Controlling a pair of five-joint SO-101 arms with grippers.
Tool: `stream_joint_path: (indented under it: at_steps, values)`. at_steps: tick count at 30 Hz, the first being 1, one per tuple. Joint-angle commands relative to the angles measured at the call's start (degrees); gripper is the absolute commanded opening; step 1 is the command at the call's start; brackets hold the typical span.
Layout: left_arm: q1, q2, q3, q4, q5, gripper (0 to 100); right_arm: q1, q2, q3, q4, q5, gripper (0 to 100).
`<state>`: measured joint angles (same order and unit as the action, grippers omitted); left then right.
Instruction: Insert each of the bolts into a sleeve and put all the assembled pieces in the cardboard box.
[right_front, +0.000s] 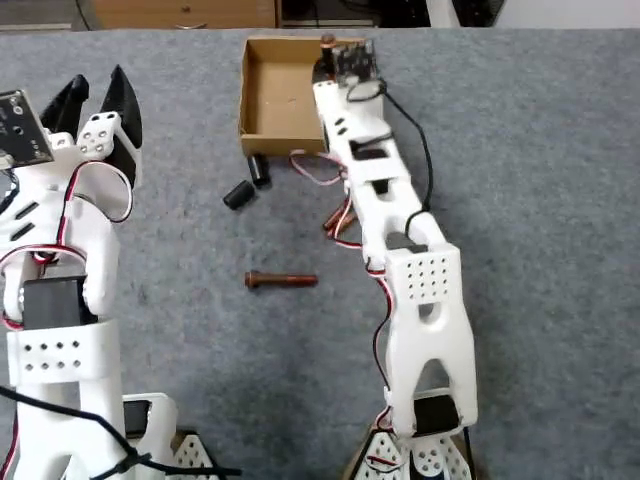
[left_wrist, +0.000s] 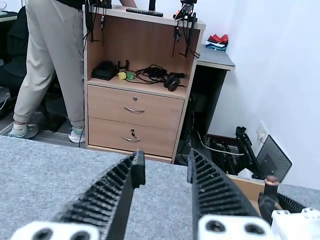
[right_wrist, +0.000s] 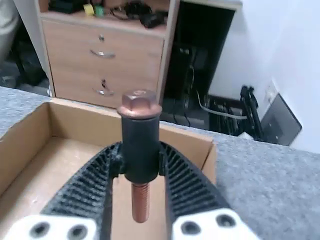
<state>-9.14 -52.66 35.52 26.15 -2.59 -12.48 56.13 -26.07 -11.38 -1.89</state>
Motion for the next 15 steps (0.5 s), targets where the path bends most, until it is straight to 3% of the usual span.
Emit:
stream_joint_path:
  at_steps: [1, 10, 15]
  values:
    - [0.97, -0.04, 0.0, -1.67, 0.18, 16, 0.84, 1.01, -14.46, 9.49, 0.26, 0.2]
    - [0.97, 0.04, 0.09, -1.58, 0.18, 17, 0.92, 20.0, -49.1, 31.12, 0.53, 0.2]
    - [0.79, 0.04, 0.09, -1.58, 0.18, 17, 1.89, 26.07, -58.95, 37.19, 0.53, 0.1]
